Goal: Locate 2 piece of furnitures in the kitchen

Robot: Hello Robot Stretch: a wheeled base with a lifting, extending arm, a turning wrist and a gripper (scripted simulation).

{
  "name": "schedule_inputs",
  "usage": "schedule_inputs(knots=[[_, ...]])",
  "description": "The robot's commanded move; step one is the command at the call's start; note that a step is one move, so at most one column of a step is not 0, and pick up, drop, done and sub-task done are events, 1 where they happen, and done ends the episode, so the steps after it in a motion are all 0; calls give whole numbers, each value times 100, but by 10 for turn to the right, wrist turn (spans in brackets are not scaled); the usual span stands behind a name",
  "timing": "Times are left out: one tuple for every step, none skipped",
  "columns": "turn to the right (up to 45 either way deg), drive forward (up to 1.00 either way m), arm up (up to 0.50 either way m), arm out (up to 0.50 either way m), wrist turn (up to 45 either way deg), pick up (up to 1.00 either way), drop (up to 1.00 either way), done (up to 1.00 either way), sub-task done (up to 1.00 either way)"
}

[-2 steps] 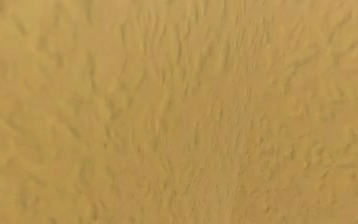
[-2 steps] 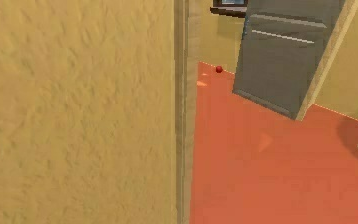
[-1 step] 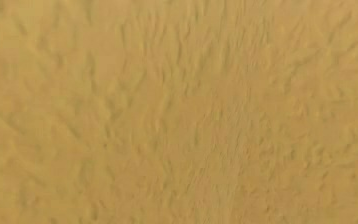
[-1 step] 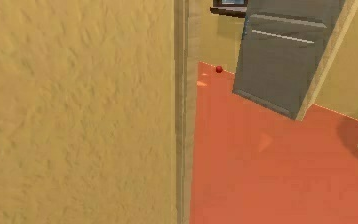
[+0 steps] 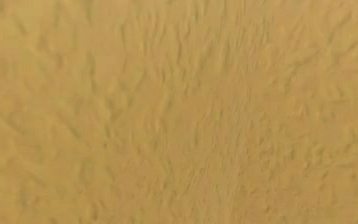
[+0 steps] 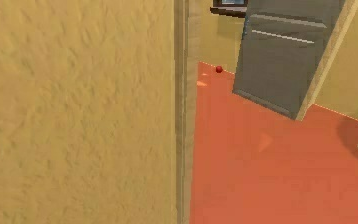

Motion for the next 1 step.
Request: schedule_inputs(knots=[[450,0,0,0,0,0,0,0,0]])
